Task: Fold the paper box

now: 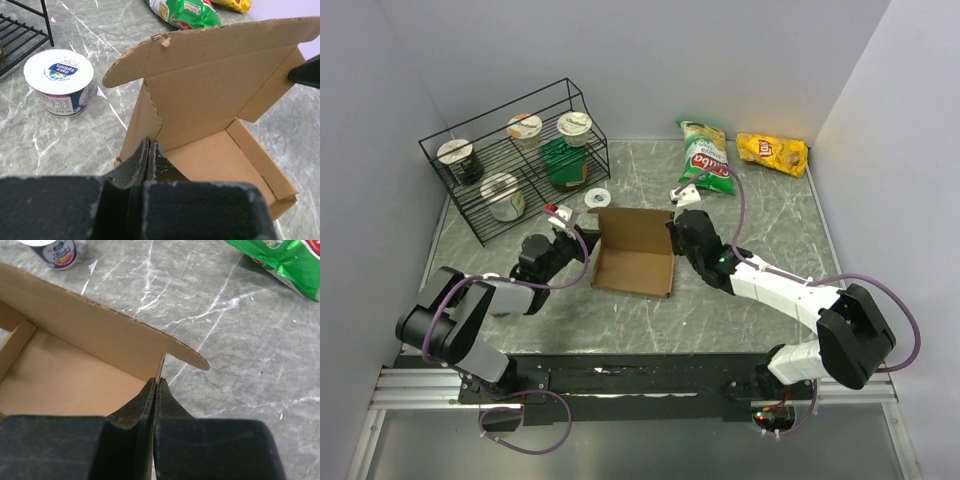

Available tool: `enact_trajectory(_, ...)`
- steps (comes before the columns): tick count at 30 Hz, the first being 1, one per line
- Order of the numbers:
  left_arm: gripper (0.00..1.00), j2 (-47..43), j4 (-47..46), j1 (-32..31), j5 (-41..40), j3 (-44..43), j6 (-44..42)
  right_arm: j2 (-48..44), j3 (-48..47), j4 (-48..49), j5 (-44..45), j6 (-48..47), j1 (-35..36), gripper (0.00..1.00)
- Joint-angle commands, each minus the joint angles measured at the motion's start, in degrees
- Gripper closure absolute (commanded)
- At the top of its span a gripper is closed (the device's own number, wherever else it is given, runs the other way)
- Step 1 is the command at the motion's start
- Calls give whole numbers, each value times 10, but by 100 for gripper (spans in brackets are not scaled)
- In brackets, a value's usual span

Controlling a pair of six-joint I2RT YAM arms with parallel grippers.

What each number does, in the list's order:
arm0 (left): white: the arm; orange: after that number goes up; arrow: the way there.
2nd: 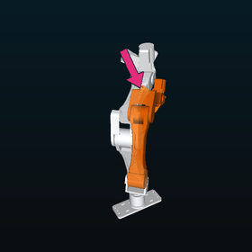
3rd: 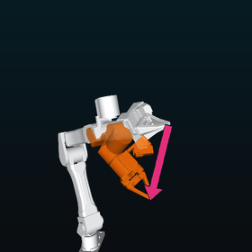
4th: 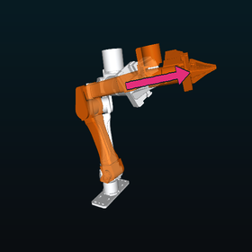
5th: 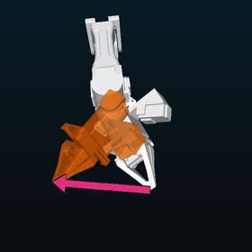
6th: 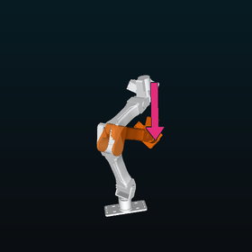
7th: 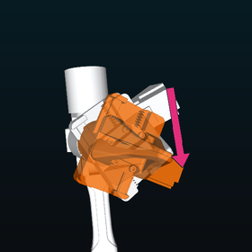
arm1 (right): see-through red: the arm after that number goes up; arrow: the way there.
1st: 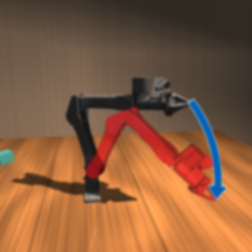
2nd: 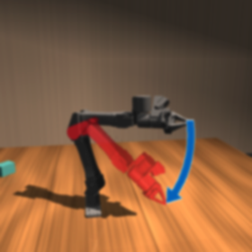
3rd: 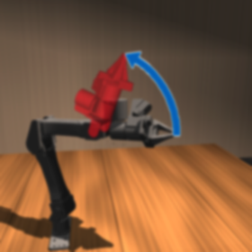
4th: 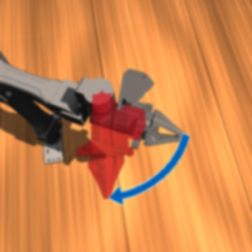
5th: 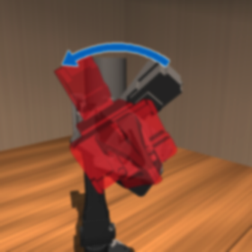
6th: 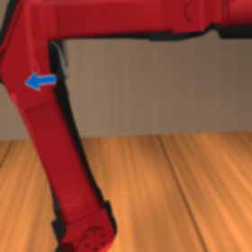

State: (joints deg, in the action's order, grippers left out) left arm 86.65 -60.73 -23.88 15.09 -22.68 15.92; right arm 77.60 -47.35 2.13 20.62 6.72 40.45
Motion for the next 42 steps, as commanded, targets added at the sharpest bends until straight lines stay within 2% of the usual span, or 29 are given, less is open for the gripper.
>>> enact_trajectory(1,99,18,-33,-35,46,22,42,-5,9,56,-10,56,44,100)
enact_trajectory(14,99,6,-40,-46,1,54,49,27,16,52,66,159,78,100)
enact_trajectory(32,99,1,-67,-51,-31,101,71,60,27,24,131,197,133,100)
enact_trajectory(38,99,-16,-75,-52,-53,122,76,59,36,10,126,223,140,100)
enact_trajectory(42,99,-45,-59,-52,-60,127,78,59,34,8,146,208,141,100)
